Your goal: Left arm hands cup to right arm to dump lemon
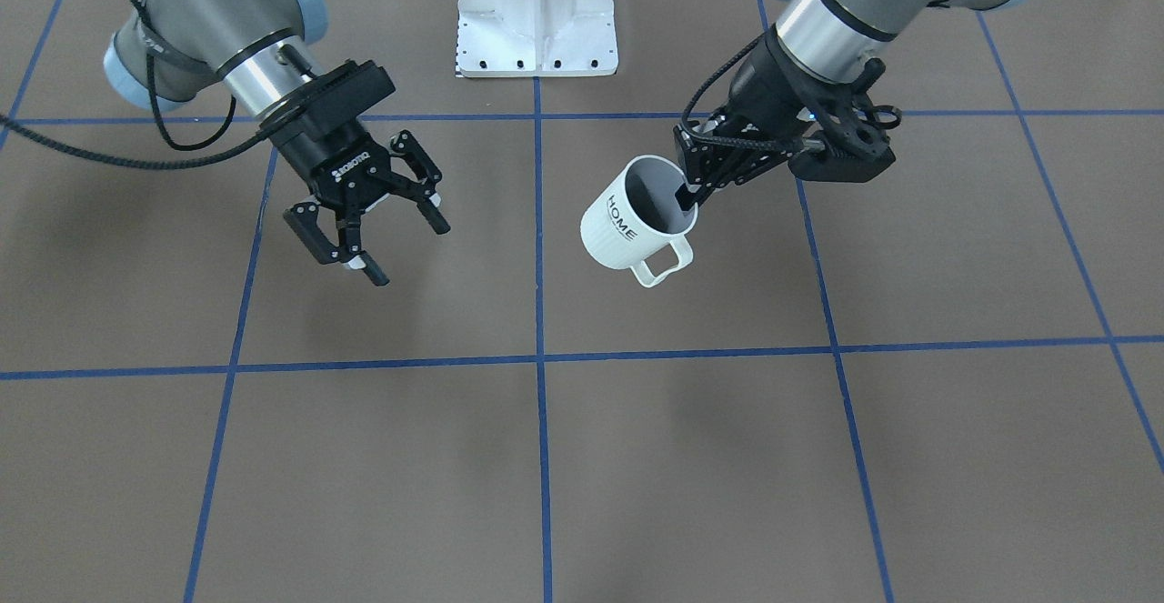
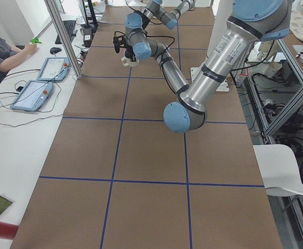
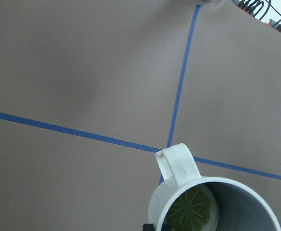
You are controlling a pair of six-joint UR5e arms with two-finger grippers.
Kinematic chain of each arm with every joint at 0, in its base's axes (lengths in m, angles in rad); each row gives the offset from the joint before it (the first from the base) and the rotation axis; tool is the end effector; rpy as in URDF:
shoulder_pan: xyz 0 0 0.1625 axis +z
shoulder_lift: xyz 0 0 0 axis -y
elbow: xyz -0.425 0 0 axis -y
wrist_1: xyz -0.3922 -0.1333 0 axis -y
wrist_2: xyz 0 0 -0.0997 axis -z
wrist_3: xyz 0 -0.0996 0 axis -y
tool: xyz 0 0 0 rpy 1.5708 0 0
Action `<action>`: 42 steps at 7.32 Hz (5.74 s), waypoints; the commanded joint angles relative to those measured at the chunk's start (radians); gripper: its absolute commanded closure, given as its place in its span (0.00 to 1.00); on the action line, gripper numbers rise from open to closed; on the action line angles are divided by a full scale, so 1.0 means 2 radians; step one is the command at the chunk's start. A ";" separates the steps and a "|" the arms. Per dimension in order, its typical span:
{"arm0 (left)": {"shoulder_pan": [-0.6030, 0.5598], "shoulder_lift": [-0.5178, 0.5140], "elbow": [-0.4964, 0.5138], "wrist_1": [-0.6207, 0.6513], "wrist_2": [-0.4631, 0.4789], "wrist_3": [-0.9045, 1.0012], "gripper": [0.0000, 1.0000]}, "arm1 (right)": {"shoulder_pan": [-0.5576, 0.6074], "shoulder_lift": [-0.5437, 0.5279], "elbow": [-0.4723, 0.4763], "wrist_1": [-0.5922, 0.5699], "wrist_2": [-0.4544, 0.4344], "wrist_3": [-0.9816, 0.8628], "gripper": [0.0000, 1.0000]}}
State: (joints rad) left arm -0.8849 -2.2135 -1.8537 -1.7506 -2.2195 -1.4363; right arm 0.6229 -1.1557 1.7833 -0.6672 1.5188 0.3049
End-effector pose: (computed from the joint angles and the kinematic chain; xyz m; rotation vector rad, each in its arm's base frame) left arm 0.3274 -0.5155 0.1359 0.0129 1.2103 -0.2989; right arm -0.4002 -0.4579 0.2254 1.2798 -0.8744 -0.4712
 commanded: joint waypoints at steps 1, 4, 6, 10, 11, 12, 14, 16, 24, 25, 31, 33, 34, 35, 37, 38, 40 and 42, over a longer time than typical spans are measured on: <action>0.007 -0.014 0.000 0.000 0.001 -0.035 1.00 | -0.060 0.003 0.000 0.039 -0.111 0.017 0.09; 0.007 -0.028 0.012 -0.001 0.002 -0.056 1.00 | -0.082 0.009 0.007 0.039 -0.145 0.012 0.09; 0.016 -0.038 0.025 -0.001 0.021 -0.063 1.00 | -0.102 0.022 0.010 0.039 -0.168 0.010 0.09; 0.025 -0.040 0.020 -0.001 0.021 -0.068 1.00 | -0.109 0.046 0.000 0.034 -0.173 -0.006 0.10; 0.025 -0.042 0.020 -0.001 0.021 -0.070 1.00 | -0.109 0.047 -0.002 0.033 -0.182 -0.009 0.10; 0.027 -0.042 0.019 -0.002 0.021 -0.070 1.00 | -0.110 0.047 -0.006 0.032 -0.189 -0.016 0.10; 0.029 -0.042 0.018 -0.002 0.021 -0.070 1.00 | -0.109 0.052 -0.009 0.032 -0.193 -0.023 0.10; 0.031 -0.043 0.017 -0.002 0.023 -0.070 1.00 | -0.110 0.056 -0.010 0.032 -0.194 -0.024 0.10; 0.040 -0.047 0.013 -0.001 0.024 -0.070 1.00 | -0.110 0.056 -0.011 0.032 -0.195 -0.024 0.10; 0.041 -0.047 0.011 -0.001 0.024 -0.070 1.00 | -0.110 0.056 -0.011 0.032 -0.195 -0.024 0.10; 0.057 -0.052 0.004 -0.001 0.024 -0.076 1.00 | -0.110 0.056 -0.010 0.032 -0.196 -0.024 0.10; 0.057 -0.053 0.004 -0.001 0.024 -0.080 1.00 | -0.113 0.056 -0.010 0.035 -0.196 -0.024 0.06; 0.057 -0.052 0.004 -0.001 0.024 -0.080 1.00 | -0.113 0.056 -0.010 0.035 -0.197 -0.024 0.05; 0.057 -0.051 0.004 -0.001 0.022 -0.080 1.00 | -0.113 0.055 -0.010 0.036 -0.197 -0.024 0.05; 0.057 -0.051 0.004 -0.001 0.020 -0.080 1.00 | -0.113 0.055 -0.010 0.037 -0.198 -0.024 0.04; 0.057 -0.051 0.003 -0.001 0.020 -0.080 1.00 | -0.114 0.055 -0.010 0.037 -0.209 -0.024 0.02; 0.057 -0.047 -0.003 0.000 0.019 -0.080 1.00 | -0.114 0.055 -0.010 0.037 -0.211 -0.024 0.02; 0.058 -0.048 -0.003 0.000 0.019 -0.080 1.00 | -0.116 0.055 -0.010 0.037 -0.211 -0.024 0.02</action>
State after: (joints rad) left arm -0.7697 -2.3083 -1.8597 -1.7504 -2.1812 -1.5953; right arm 0.3929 -1.0462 1.7642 -0.5938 1.0974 0.2577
